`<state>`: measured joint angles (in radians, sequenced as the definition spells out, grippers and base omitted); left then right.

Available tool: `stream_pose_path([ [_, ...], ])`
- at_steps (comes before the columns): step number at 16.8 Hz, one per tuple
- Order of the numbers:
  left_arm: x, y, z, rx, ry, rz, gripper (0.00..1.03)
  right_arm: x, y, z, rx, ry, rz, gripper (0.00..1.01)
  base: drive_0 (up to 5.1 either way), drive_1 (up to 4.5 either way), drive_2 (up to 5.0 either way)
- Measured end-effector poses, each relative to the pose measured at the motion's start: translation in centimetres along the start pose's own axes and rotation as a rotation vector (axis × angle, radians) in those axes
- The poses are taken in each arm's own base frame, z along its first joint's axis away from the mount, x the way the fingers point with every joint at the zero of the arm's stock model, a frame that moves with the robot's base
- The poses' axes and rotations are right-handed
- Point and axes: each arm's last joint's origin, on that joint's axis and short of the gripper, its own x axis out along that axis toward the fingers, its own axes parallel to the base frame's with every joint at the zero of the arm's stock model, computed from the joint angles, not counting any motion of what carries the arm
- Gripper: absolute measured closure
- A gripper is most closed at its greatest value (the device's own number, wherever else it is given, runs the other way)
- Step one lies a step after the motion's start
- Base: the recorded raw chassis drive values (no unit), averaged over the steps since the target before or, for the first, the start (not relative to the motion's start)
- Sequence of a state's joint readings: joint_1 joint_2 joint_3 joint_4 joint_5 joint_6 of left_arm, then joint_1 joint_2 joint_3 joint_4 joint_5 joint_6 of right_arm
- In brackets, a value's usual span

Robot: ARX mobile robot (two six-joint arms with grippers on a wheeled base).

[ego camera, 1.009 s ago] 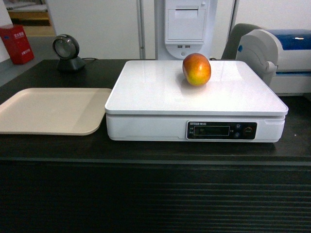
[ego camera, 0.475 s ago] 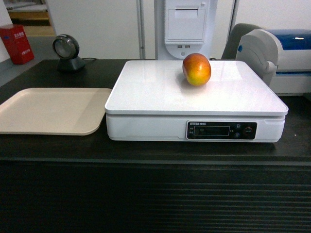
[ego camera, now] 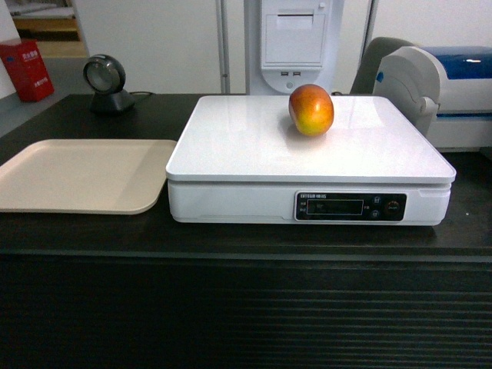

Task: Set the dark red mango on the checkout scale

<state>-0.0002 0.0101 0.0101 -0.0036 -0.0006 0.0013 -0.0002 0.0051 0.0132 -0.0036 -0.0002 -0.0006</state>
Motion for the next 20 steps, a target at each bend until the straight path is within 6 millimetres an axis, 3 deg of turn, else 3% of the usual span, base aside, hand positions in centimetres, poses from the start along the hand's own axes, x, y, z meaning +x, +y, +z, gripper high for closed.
stream_pose_path([
  [20, 0.0, 0.0, 0.0, 0.0, 0.0, 0.0, 0.05, 0.0, 0.0, 0.0, 0.0, 0.0, -0.001, 0.03, 0.0, 0.0, 0.0],
])
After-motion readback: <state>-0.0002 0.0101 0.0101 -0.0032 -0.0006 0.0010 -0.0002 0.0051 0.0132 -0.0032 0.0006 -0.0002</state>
